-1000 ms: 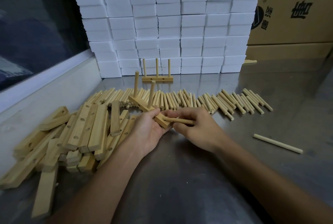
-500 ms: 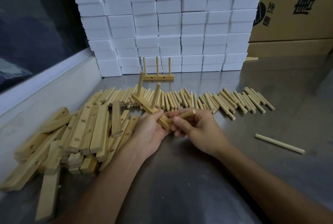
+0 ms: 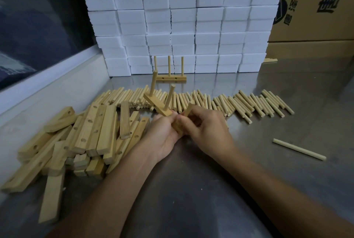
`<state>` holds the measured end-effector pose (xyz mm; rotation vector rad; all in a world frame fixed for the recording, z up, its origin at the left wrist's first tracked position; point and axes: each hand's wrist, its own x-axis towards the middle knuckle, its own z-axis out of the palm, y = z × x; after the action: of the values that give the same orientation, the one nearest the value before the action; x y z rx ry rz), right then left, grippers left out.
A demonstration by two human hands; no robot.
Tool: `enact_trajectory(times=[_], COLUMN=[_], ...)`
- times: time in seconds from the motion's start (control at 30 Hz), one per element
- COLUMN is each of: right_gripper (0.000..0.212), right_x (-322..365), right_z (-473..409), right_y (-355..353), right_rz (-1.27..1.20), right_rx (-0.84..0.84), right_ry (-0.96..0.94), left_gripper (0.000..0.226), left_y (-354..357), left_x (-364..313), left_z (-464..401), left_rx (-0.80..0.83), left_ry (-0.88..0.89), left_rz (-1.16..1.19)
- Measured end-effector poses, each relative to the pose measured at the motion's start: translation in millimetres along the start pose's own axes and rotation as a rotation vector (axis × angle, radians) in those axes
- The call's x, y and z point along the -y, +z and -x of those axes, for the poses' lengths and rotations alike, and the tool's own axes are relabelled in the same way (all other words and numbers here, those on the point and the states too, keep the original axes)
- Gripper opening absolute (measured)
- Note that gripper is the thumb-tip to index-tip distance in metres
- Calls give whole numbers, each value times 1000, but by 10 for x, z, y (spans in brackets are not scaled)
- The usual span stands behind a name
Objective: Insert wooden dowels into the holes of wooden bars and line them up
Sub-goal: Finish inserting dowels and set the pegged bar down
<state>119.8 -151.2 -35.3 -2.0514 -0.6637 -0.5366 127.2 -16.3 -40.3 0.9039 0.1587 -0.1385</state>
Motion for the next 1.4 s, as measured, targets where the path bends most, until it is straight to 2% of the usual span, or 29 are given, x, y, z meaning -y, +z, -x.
enact_trajectory(times=[0.57,0.67,0.87,1.03,1.17,1.23,1.33,1.4], right_gripper=[28,27,17,11,6,6,6,10], right_x=[1,-14,-60,-149,-274,-326,-399,-442], right_z=[11,28,8,-20,-54,-93,-212,-334], right_y=[108,101,106,84,2,-74,-202,-241], right_rz=[-47,-28,72,-4,-45,6,47,65], right_rx=[-153,-118,68,-36,-111,-127,-179,-170], right_ry=[114,86,81,236,326,331,350,373], left_gripper=[29,29,33,37,26,20,23,20], left_y=[84,91,102,101,74,70,-14,-96], left_x=[-1,-7,-19,-9,8,23,18,-13], left_z=[15,23,37,19,-1,4,-6,-12], left_rx=[-35,-74,-95,-42,-60,-171,-323,-349], left_ry=[15,25,54,44,131,251,558,725], left_rz=[-86,-85,-17,-38,-63,-214,-762,-1150])
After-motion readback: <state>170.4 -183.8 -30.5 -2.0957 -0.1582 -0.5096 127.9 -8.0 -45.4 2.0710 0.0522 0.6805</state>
